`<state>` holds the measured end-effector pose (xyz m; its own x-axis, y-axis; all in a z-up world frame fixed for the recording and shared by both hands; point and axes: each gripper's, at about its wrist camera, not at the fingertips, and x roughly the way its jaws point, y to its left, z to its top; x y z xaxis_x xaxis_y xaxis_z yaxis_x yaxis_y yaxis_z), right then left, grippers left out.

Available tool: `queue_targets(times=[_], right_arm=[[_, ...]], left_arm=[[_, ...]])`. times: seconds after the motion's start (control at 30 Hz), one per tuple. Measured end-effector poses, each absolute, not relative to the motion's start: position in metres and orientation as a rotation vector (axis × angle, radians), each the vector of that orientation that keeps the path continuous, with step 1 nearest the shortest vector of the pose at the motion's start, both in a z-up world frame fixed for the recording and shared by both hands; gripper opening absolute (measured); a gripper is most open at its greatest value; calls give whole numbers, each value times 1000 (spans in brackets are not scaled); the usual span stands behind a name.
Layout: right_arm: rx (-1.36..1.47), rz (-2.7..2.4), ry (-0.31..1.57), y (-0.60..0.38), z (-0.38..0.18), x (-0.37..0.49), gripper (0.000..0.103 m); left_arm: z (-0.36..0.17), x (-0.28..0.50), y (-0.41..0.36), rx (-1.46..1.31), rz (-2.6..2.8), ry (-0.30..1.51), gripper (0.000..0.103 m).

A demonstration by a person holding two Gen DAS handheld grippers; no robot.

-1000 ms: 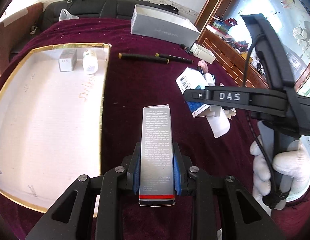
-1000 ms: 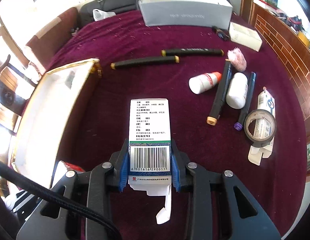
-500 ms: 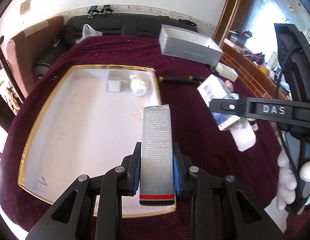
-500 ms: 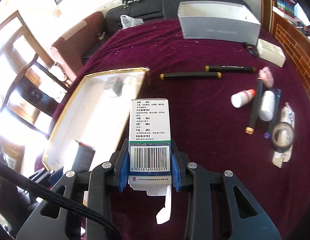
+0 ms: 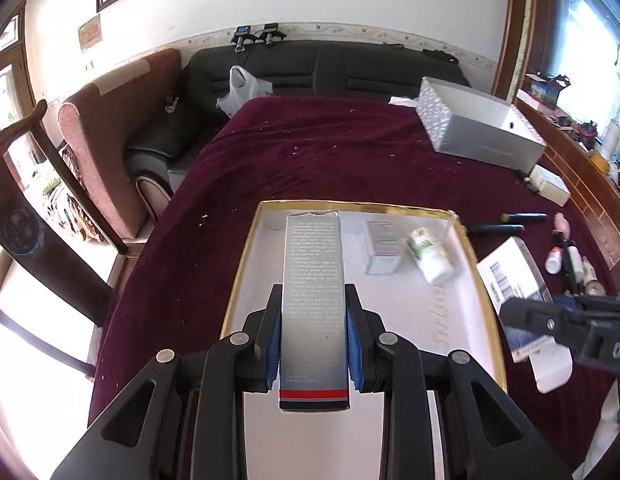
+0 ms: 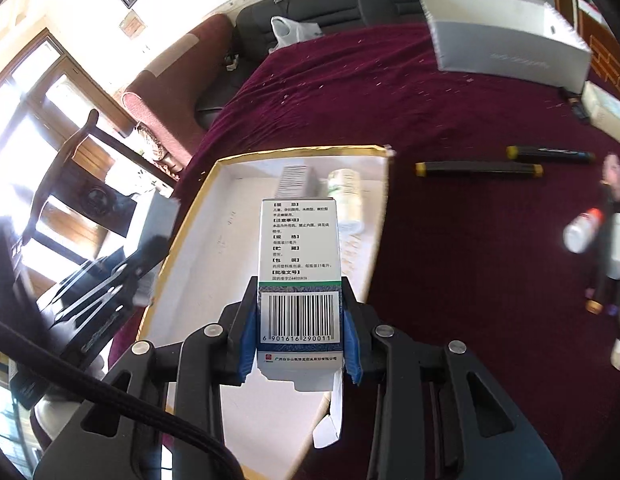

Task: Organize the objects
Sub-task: 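Carry both boxes to the white tray and release them inside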

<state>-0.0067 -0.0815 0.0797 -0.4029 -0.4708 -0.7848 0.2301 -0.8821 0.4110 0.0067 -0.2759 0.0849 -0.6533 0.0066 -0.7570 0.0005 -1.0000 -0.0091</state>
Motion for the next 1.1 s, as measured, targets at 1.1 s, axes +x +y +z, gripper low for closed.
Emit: queue_targets(times=[1.1], right_arm=[[1494,-2147,-581,-163,29,-106,33]], left_arm=[[22,-92,-318,-1507,2740,-181,23]])
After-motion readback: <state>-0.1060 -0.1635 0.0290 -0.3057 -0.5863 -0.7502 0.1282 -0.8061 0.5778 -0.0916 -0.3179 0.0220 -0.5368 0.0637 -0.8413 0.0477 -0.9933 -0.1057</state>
